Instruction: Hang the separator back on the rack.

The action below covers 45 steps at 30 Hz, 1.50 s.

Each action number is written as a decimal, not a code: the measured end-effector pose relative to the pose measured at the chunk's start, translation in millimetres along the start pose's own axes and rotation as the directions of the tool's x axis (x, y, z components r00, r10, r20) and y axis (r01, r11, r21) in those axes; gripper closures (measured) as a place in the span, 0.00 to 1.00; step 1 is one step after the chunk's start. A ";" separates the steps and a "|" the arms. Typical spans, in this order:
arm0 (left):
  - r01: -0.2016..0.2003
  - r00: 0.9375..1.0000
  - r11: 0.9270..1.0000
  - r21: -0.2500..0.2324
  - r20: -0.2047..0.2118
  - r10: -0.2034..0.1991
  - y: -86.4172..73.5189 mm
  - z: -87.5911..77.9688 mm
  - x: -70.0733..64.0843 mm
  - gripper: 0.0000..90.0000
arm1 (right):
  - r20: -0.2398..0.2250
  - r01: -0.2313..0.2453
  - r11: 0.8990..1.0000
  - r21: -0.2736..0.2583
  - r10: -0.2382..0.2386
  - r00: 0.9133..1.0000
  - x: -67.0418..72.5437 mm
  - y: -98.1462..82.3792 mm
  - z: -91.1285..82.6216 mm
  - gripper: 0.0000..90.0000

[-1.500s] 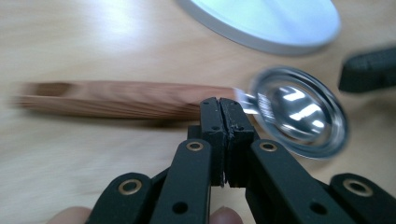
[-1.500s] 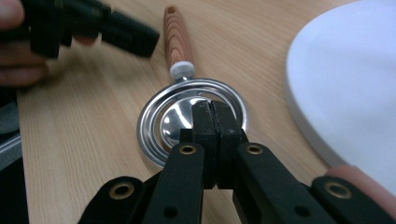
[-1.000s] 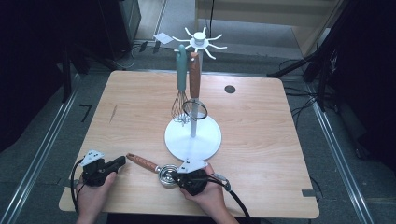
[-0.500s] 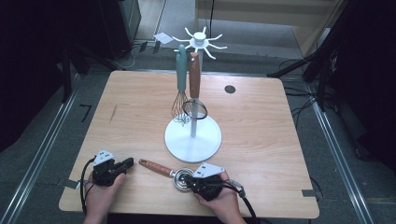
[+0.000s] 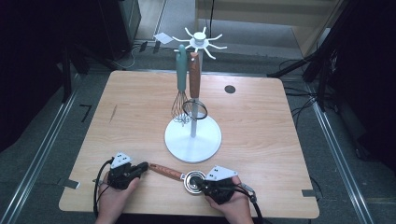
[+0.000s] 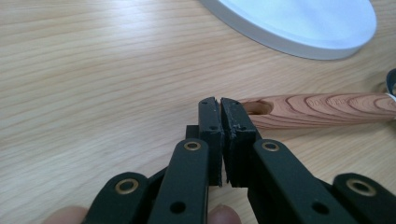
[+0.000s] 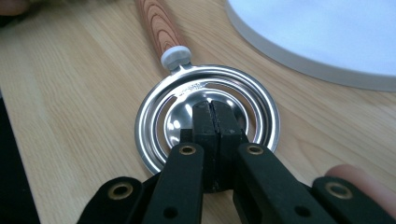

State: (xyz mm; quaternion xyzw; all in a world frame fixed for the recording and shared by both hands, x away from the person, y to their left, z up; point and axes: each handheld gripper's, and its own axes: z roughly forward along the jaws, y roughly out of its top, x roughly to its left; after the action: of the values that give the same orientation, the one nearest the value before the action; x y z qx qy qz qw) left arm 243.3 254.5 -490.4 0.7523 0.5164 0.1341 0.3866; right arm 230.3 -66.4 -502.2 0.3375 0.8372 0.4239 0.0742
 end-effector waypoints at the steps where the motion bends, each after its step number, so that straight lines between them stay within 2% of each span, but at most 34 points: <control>1: -0.007 1.000 1.000 0.005 0.006 0.007 0.1 1.0 -2.2 0.98 | 0.004 0.004 1.000 0.000 -0.004 1.000 -1.7 -1.0 -1.6 1.00; 8: -0.032 0.999 0.999 0.013 0.023 0.032 0.6 7.6 -18.3 0.98 | 0.007 -0.004 1.000 0.009 0.004 1.000 -6.7 -7.8 -11.4 1.00; 16: -0.074 0.996 0.997 0.025 0.057 0.073 0.3 11.9 -31.9 0.98 | 0.006 0.057 0.998 0.021 -0.058 0.998 -13.3 -15.2 -23.3 0.97; 20: -0.072 0.995 0.997 0.019 0.064 0.071 0.6 10.6 -30.9 0.97 | 0.012 0.058 0.998 0.031 -0.059 0.998 -19.5 -19.2 -30.8 0.97; 26: -0.042 0.997 0.998 -0.036 0.057 0.044 2.5 -3.0 -11.9 0.96 | 0.040 0.063 0.997 0.044 -0.064 0.997 -30.0 -23.7 -40.2 0.96; 29: -0.019 0.999 0.997 -0.070 0.029 0.021 1.1 -11.8 3.2 0.92 | 0.026 0.077 0.996 0.055 -0.078 0.997 -33.2 -23.4 -42.7 0.92; 31: 0.003 1.000 0.995 -0.099 0.015 -0.002 -0.1 -17.8 14.9 0.88 | 0.011 0.070 0.996 0.062 -0.071 0.997 -34.3 -21.9 -44.6 0.88; 34: 0.024 1.000 0.991 -0.129 -0.013 -0.026 -1.5 -26.3 32.6 0.81 | -0.012 0.108 0.994 0.023 -0.108 0.994 -34.2 -16.7 -48.9 0.81; 35: 0.031 0.999 0.990 -0.138 -0.024 -0.034 -2.2 -28.9 38.4 0.80 | -0.021 0.125 0.992 0.007 -0.125 0.992 -33.5 -14.3 -50.3 0.80; 38: 0.060 0.996 0.985 -0.163 -0.056 -0.070 -3.8 -35.2 54.0 0.78 | -0.030 0.146 0.989 0.003 -0.146 0.989 -32.1 -7.4 -51.2 0.75; 40: 0.079 0.994 0.981 -0.178 -0.067 -0.092 -4.6 -40.0 63.3 0.77 | -0.049 0.145 0.989 0.009 -0.145 0.988 -31.9 -3.3 -49.7 0.74; 43: 0.100 0.989 0.975 -0.198 -0.084 -0.118 -5.7 -45.7 75.2 0.76 | -0.049 0.140 0.989 0.050 -0.138 0.989 -30.5 5.0 -48.7 0.74; 45: 0.110 0.987 0.973 -0.202 -0.089 -0.130 -6.6 -48.1 82.2 0.76 | -0.063 0.159 0.986 0.053 -0.156 0.986 -30.8 10.1 -49.3 0.75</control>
State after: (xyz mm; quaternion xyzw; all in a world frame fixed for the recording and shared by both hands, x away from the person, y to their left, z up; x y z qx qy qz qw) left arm 245.3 349.3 -479.3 0.6699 0.5643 0.1989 0.4397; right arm 238.6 -114.0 -468.5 0.2595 0.8750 0.4022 0.0731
